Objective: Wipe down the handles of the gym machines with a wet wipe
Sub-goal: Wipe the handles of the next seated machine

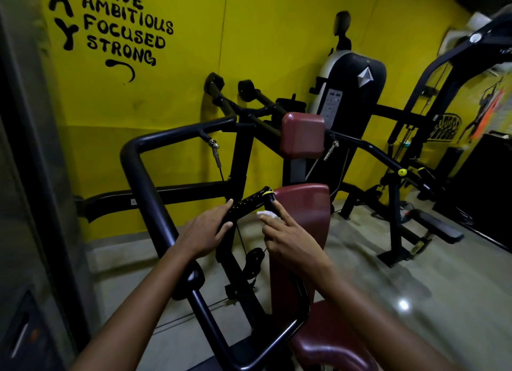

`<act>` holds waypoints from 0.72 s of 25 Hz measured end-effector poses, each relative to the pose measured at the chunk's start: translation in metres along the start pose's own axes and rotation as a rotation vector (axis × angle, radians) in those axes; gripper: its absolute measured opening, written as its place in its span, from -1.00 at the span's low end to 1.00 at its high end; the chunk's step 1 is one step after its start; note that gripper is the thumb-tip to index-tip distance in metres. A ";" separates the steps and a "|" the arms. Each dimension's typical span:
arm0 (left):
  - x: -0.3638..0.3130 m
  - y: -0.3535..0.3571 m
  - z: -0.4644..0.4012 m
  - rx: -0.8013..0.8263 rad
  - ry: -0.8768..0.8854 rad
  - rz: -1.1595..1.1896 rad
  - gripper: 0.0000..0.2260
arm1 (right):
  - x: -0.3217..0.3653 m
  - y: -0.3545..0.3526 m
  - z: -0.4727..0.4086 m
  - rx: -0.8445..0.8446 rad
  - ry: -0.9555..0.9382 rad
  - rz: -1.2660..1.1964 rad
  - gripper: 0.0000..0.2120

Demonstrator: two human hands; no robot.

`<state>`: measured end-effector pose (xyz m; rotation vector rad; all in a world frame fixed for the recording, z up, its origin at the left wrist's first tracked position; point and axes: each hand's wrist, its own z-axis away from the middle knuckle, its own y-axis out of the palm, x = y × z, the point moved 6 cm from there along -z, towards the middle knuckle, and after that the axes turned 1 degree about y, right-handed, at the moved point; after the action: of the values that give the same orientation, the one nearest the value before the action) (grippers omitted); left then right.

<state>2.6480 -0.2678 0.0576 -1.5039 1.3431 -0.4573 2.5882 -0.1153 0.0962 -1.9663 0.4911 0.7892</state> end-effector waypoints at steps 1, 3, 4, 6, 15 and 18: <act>0.000 0.000 0.000 0.004 0.000 -0.005 -0.49 | 0.001 -0.001 0.004 0.010 -0.026 -0.023 -0.92; 0.001 0.000 -0.001 0.012 -0.003 -0.006 -0.49 | 0.000 -0.005 0.012 0.032 -0.043 -0.054 -0.92; 0.001 0.001 0.000 0.014 -0.003 -0.005 -0.49 | 0.000 -0.006 0.015 0.037 -0.046 -0.059 -0.90; 0.001 0.000 0.000 0.008 -0.004 -0.009 -0.49 | 0.006 -0.007 0.019 0.034 -0.077 -0.074 -0.80; -0.002 -0.003 0.001 0.011 -0.006 -0.042 -0.48 | 0.003 -0.005 0.020 0.062 -0.170 -0.102 -0.68; -0.004 -0.007 0.004 0.007 0.034 0.011 -0.49 | -0.012 0.004 0.002 0.056 -0.056 -0.141 -0.70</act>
<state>2.6537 -0.2633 0.0629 -1.4885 1.3739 -0.4817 2.5769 -0.1152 0.1017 -1.8987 0.3341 0.7317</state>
